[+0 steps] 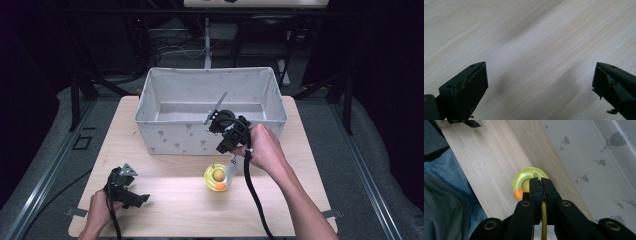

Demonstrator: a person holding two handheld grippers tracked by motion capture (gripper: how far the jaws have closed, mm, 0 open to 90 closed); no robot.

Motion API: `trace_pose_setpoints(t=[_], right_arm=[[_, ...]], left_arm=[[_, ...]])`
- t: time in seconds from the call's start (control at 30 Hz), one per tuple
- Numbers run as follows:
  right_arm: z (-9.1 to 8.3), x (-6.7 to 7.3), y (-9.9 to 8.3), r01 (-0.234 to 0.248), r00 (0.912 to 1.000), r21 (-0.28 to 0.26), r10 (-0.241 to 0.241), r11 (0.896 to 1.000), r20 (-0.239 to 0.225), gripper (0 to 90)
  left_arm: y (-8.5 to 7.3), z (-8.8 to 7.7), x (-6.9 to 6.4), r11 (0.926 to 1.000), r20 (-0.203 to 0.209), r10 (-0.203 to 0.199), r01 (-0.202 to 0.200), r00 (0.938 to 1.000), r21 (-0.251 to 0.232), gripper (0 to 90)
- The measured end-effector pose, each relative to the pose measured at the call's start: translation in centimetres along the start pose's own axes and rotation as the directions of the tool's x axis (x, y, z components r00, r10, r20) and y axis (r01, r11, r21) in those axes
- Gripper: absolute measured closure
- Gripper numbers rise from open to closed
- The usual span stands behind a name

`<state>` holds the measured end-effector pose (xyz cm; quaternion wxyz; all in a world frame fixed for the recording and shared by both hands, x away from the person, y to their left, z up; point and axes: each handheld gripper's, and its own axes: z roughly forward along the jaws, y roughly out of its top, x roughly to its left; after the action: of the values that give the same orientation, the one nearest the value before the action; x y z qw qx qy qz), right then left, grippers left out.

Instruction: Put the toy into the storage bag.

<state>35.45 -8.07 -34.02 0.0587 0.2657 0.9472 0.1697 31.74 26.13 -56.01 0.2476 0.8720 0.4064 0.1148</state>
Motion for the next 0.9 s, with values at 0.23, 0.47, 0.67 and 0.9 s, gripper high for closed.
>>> trace_pose_setpoints(t=[0.23,0.47,0.67,0.9], right_arm=[[-0.7,-0.1,-0.3,0.007,1.0000,-0.015,-0.007,1.000,0.004,88.5],[-1.3,-0.4,-1.0,0.001,1.0000,-0.030,-0.001,1.000,-0.003,88.5],[-1.9,-0.8,-1.8,-0.015,0.9999,-0.040,0.015,0.999,0.000,88.5],[-2.6,-1.2,-2.3,-0.027,0.9996,-0.045,0.027,0.999,0.009,88.5]], left_arm=[[0.0,0.2,0.0,1.0000,-0.003,0.004,-0.004,1.0000,0.006,0.3],[0.0,0.3,-0.1,0.9998,-0.009,0.014,-0.013,0.9999,0.013,0.3],[0.0,0.4,-0.1,0.9998,-0.010,0.016,-0.016,0.9998,0.013,0.3],[-0.1,0.3,0.0,0.9998,-0.013,0.018,-0.018,0.9998,0.014,0.3]])
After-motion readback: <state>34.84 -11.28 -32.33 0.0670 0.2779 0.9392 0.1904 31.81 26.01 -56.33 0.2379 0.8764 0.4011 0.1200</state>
